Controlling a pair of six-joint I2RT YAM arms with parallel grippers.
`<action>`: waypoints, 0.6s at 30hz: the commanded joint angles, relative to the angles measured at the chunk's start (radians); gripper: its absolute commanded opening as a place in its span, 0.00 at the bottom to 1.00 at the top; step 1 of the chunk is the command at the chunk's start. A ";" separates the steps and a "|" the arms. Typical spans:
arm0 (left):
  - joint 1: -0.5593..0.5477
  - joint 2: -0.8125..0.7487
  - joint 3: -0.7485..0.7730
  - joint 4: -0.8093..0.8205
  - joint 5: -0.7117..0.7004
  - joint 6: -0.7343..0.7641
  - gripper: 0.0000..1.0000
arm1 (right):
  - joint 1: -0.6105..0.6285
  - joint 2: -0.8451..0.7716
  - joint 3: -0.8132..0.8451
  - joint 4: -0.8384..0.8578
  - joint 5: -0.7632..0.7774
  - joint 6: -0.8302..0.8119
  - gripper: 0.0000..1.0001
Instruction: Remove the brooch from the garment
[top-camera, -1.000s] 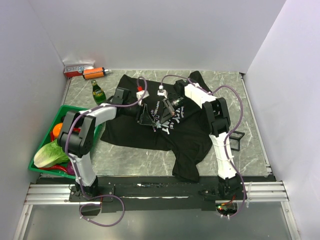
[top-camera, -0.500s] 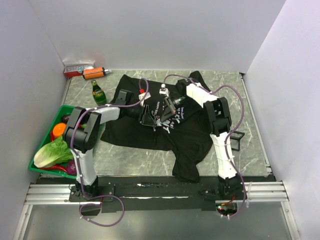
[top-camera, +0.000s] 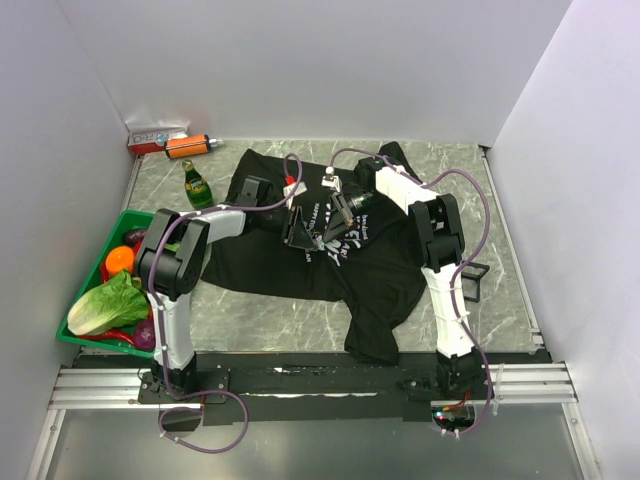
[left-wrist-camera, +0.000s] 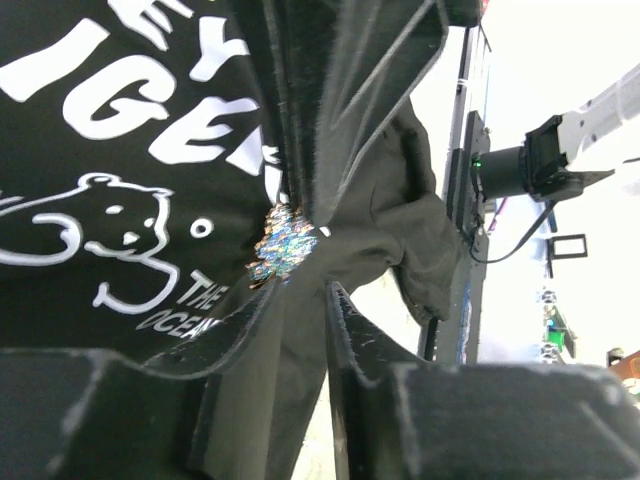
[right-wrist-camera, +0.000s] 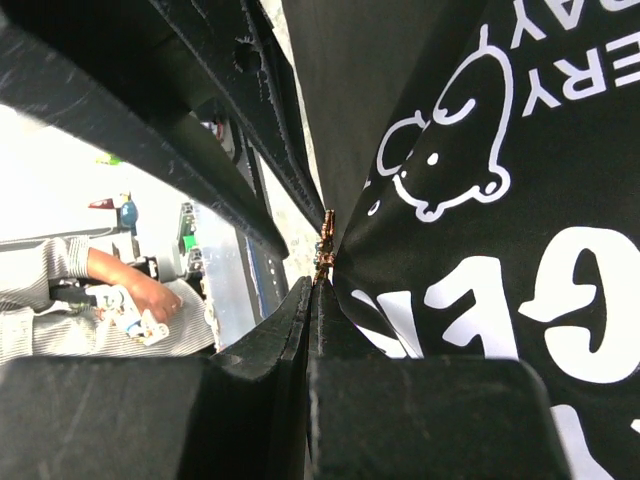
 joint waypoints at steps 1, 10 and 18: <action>-0.012 0.006 0.051 0.028 0.025 0.005 0.33 | 0.004 0.014 0.017 0.013 -0.022 0.011 0.00; -0.015 0.046 0.099 0.037 0.060 -0.024 0.17 | 0.004 0.014 0.015 0.019 -0.015 0.020 0.00; -0.015 0.055 0.122 0.000 0.053 0.005 0.11 | 0.004 0.023 0.023 0.025 -0.016 0.026 0.00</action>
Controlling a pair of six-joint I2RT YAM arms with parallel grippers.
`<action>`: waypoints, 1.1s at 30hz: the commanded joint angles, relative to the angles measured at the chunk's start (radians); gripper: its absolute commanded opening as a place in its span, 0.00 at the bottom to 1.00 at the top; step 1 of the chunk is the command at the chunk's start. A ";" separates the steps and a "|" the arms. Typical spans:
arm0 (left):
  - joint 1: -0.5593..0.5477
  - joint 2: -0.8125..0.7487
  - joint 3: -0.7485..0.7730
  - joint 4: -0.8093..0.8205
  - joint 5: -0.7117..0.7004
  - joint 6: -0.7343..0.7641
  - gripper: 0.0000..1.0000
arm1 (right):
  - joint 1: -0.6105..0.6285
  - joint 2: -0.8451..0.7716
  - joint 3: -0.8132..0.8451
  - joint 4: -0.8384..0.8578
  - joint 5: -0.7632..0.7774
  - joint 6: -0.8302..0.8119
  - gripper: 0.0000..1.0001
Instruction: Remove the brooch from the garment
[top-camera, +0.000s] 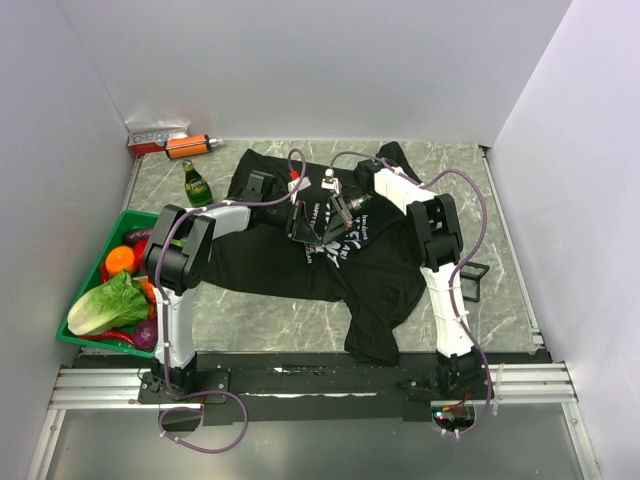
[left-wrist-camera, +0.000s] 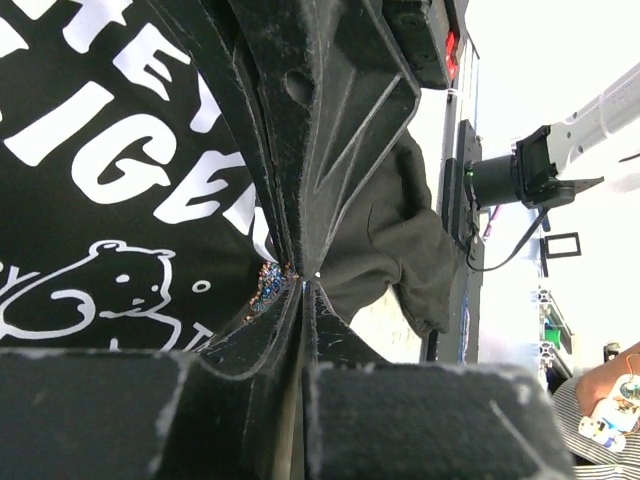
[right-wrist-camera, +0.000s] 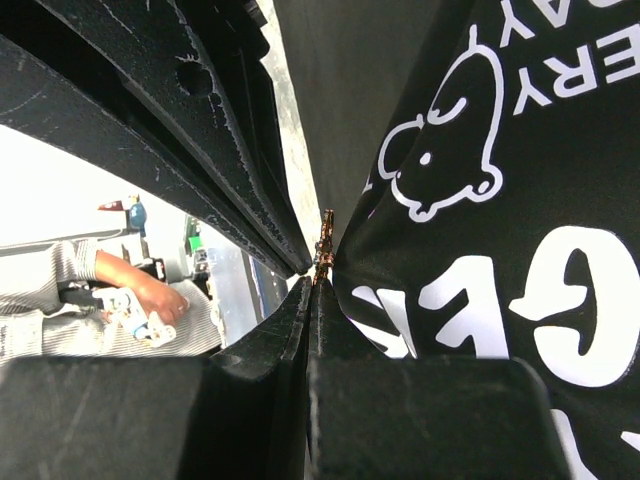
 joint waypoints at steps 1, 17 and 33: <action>-0.001 -0.016 0.031 -0.016 0.003 0.025 0.19 | 0.003 0.003 0.026 0.011 -0.014 0.010 0.00; 0.049 -0.039 0.003 -0.002 -0.036 0.008 0.38 | 0.002 -0.013 0.023 0.002 -0.011 -0.012 0.00; 0.017 -0.008 0.028 -0.047 -0.086 0.045 0.39 | 0.003 -0.011 0.022 0.006 -0.019 -0.009 0.00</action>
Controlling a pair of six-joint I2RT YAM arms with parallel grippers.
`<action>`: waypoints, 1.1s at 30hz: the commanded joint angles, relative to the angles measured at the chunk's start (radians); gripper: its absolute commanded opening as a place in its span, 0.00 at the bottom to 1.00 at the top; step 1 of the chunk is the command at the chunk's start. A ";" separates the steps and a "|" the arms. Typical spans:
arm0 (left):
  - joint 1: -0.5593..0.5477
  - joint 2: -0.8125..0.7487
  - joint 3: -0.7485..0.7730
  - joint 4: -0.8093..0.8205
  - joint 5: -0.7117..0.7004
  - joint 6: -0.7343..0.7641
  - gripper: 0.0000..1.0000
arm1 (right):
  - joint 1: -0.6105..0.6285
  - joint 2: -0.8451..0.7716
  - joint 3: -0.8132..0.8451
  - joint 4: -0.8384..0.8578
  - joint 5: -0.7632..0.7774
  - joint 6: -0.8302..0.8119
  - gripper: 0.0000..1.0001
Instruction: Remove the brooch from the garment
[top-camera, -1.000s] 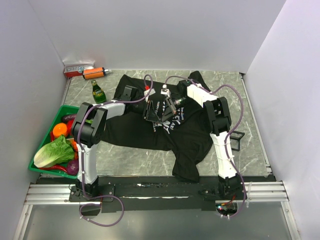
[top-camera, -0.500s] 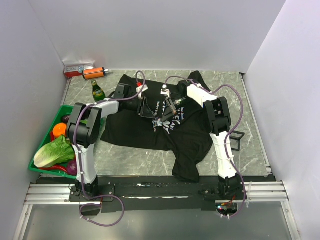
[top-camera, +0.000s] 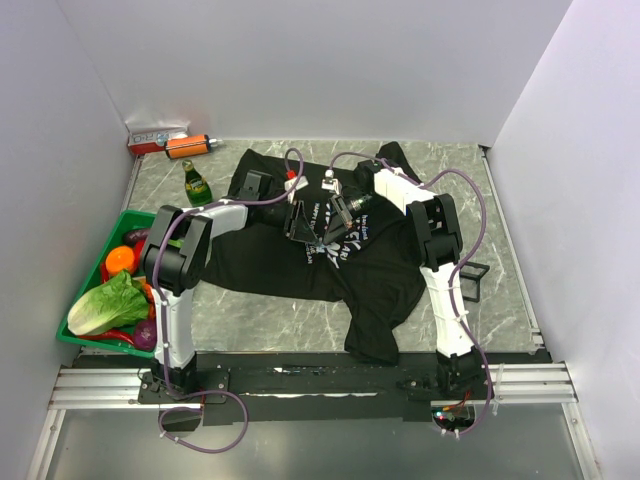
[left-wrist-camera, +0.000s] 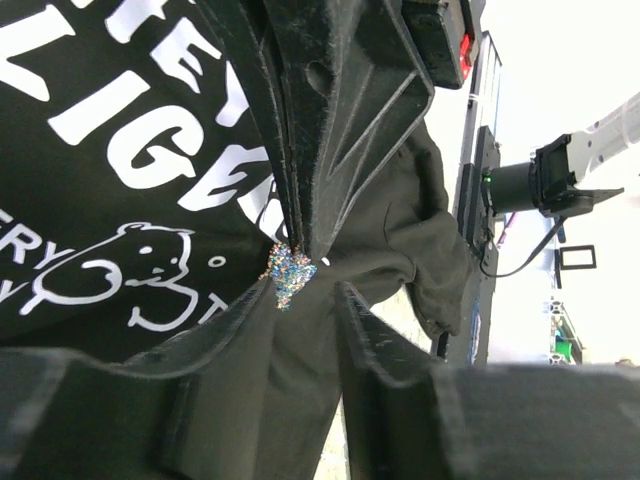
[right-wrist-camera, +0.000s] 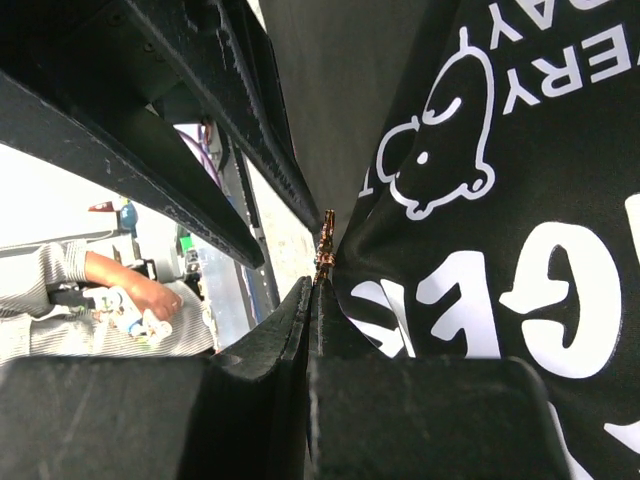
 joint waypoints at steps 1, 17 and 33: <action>0.002 0.002 0.023 0.002 -0.053 0.020 0.40 | 0.004 -0.017 0.020 -0.002 -0.039 -0.004 0.00; 0.015 -0.020 -0.005 0.071 -0.151 -0.049 0.41 | 0.004 -0.032 0.008 -0.007 -0.039 -0.016 0.00; 0.021 -0.054 -0.047 0.148 -0.051 -0.080 0.33 | 0.002 -0.028 0.011 0.001 -0.039 -0.010 0.00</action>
